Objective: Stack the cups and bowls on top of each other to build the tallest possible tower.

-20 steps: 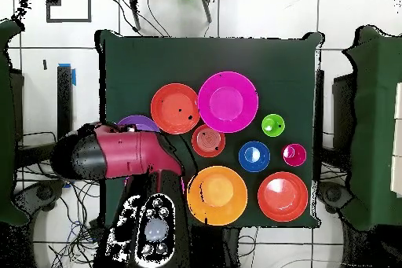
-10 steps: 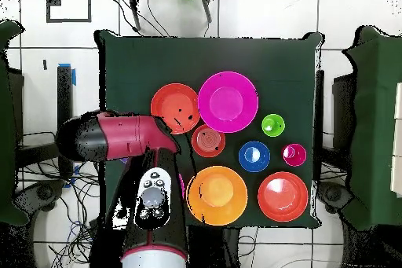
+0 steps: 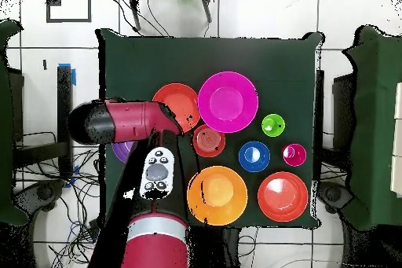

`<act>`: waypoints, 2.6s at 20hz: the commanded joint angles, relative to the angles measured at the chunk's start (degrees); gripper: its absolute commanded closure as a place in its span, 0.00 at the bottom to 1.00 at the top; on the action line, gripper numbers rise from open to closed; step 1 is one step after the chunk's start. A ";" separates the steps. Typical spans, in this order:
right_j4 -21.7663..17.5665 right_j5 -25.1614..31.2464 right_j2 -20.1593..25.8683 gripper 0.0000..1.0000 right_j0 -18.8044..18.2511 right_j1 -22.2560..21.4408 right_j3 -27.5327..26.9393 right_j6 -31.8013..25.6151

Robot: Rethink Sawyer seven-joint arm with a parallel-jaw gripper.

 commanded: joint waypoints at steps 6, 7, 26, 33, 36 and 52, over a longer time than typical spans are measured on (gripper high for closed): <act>0.09 -6.59 0.27 0.00 -0.86 7.62 -6.71 8.50; 0.22 -6.61 0.04 0.00 -0.82 7.75 -6.88 8.57; -0.70 -14.62 0.18 0.00 -4.71 15.97 -7.12 7.83; -0.61 -17.28 1.15 0.00 -5.49 18.02 -6.64 7.66; -0.38 -17.76 1.27 0.00 -5.55 18.41 -6.80 7.70; 0.32 -16.51 1.55 0.00 -5.52 17.08 -6.59 7.24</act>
